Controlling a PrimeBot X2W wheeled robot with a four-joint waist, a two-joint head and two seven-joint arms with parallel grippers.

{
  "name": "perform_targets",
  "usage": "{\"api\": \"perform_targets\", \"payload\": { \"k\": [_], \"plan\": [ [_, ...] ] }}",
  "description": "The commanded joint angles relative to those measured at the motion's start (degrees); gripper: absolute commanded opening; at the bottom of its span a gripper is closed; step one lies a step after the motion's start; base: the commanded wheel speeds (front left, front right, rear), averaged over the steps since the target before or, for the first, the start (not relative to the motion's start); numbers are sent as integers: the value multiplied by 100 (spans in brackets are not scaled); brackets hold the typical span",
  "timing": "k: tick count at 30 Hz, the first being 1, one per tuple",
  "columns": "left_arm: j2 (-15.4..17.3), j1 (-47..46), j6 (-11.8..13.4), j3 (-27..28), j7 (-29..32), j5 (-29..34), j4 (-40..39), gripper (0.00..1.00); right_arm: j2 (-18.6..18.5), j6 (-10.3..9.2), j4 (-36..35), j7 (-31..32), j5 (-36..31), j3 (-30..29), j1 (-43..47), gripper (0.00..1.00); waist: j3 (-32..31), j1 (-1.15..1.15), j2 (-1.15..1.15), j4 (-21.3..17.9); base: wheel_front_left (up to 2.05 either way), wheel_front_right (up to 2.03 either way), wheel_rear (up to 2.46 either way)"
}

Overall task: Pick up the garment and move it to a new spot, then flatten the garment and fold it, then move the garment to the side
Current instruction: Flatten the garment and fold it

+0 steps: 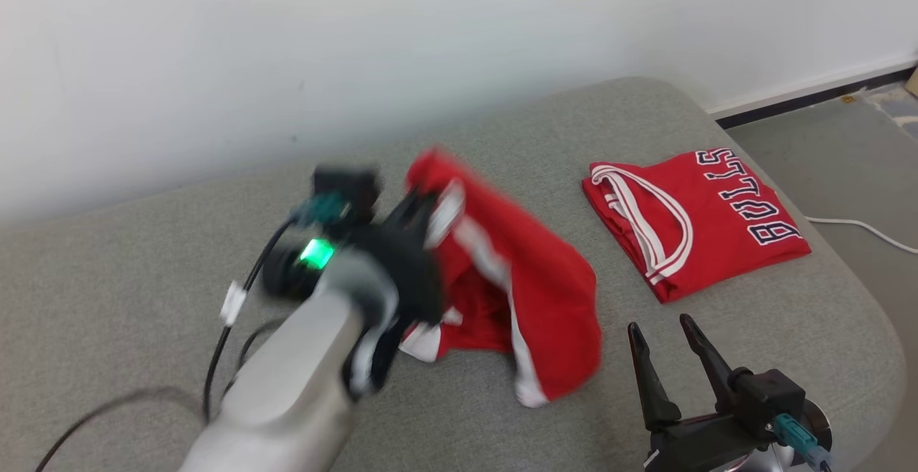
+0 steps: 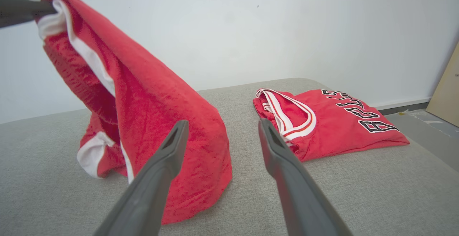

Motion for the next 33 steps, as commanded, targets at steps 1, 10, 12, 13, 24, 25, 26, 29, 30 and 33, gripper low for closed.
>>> {"api": "perform_targets", "payload": {
  "k": [1, 10, 12, 13, 24, 25, 26, 29, 30, 33],
  "plan": [
    [269, 396, 153, -53, 236, 5, 320, 0, 22, -17, 17, -32, 17, 17, 37, 100, 22, 0, 0, 28, 0, 0, 0],
    [807, 1358, 388, 8, 668, -263, 1512, 0, 13, -17, 53, -54, 22, 88, 32, 100, 67, 0, 0, 225, 0, 0, 0],
    [826, 1395, 383, 0, 632, -250, 1643, 0, -2, -17, 64, -51, 27, 105, 3, 100, 63, 0, 0, 260, 0, 0, 0],
    [841, 1413, 381, -18, 620, -226, 1694, 0, 1, -17, 59, -48, 23, 119, -9, 100, 57, 0, 0, 276, 0, 0, 0],
    [969, 1758, 295, 110, -57, -311, 1535, 100, -40, -17, 56, -6, 40, 106, 96, 100, -71, 0, 0, 547, 0, 0, 0],
    [1001, 1816, 300, 124, -133, -311, 1476, 100, -43, -18, 53, -4, 38, 108, 108, 100, -80, 0, 0, 576, 0, 0, 0],
    [1022, 1892, 305, 157, -223, -332, 1404, 100, -47, -18, 52, -3, 39, 110, 115, 100, -91, 0, 0, 604, 0, 0, 0],
    [1101, 2154, 334, 178, -373, -343, 1180, 100, -48, -18, 22, 13, 37, 93, 138, 100, -105, 0, 0, 675, 0, 0, 0],
    [1124, 2227, 342, 173, -386, -346, 1106, 100, -48, -18, 17, 7, 35, 89, 154, 100, -102, 0, 0, 698, 0, 0, 0],
    [1108, 2411, 345, 132, -328, -400, 944, 100, -33, -18, -9, 13, 22, 89, 177, 100, -81, 0, 0, 737, 0, 0, 0]
  ]
}}
